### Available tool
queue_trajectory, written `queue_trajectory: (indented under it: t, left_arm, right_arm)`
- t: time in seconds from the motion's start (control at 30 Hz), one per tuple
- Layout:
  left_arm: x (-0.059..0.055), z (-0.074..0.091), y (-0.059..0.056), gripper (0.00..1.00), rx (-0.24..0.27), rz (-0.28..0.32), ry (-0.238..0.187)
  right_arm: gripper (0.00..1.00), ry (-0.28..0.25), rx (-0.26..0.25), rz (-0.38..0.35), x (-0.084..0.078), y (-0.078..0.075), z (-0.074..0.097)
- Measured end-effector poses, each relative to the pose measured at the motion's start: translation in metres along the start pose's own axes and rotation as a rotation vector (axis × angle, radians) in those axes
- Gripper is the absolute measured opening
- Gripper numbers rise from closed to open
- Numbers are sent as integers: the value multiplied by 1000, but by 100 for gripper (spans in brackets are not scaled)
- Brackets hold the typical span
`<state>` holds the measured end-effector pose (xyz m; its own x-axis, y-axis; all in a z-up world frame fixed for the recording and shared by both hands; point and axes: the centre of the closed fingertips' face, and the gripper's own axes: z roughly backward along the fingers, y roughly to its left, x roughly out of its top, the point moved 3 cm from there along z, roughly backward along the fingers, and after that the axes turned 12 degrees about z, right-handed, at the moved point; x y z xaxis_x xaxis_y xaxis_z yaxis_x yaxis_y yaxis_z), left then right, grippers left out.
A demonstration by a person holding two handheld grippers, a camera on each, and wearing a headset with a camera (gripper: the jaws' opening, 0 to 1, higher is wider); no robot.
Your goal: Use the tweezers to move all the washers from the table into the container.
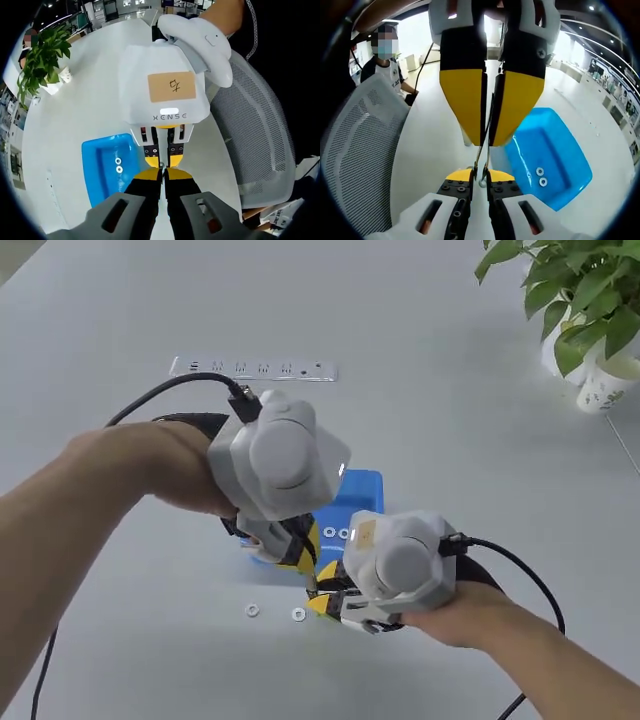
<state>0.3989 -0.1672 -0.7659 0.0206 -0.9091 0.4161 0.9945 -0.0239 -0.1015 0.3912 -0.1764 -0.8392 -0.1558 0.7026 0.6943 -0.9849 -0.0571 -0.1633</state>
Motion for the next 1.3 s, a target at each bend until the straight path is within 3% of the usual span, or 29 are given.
queue_trajectory:
  t: [1.3]
  left_arm:
    - [-1, -11, 1, 6, -16, 4, 3]
  right_arm:
    - [13, 3, 10, -17, -9, 1, -6]
